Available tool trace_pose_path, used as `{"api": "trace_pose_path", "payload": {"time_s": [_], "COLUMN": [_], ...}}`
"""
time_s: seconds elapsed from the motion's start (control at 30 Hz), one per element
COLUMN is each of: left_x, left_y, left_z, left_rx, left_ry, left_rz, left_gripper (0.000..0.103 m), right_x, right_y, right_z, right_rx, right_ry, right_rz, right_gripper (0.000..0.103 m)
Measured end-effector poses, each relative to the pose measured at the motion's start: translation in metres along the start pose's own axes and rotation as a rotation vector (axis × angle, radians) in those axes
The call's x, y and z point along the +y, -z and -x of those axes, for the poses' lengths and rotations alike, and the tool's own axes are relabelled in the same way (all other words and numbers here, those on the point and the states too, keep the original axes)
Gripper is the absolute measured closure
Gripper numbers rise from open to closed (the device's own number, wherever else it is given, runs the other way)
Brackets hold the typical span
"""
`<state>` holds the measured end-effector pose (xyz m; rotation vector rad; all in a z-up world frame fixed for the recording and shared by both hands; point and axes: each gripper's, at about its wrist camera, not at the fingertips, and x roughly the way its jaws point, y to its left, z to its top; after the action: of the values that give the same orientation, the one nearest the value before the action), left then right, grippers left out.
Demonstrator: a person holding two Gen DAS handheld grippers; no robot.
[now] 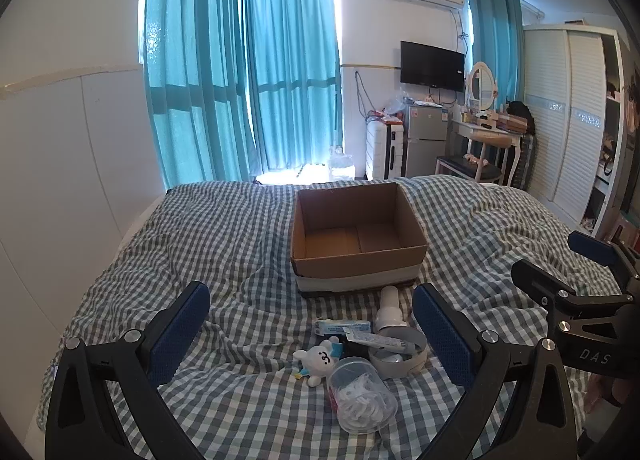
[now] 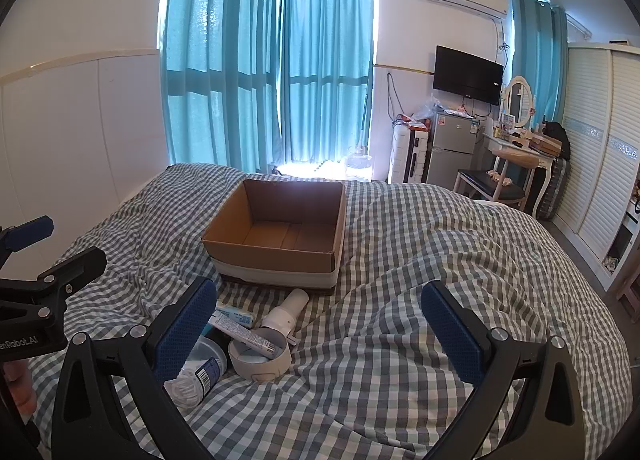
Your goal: Organize objects
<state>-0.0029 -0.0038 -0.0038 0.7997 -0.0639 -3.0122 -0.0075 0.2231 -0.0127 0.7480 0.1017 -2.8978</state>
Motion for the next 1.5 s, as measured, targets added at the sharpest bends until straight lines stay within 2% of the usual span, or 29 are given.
{"api": "trace_pose_path", "payload": {"time_s": [1.5], "left_x": [-0.0013], "left_y": [0.0014], "left_z": [0.0025], "left_rx": [0.026], "left_ry": [0.024], "left_rz": [0.018], "left_gripper": [0.000], "right_x": [0.0017], "right_y": [0.0037], "right_z": [0.0006], "right_rx": [0.003], "right_ry": [0.023], "right_rz": [0.010], "right_gripper": [0.000]}}
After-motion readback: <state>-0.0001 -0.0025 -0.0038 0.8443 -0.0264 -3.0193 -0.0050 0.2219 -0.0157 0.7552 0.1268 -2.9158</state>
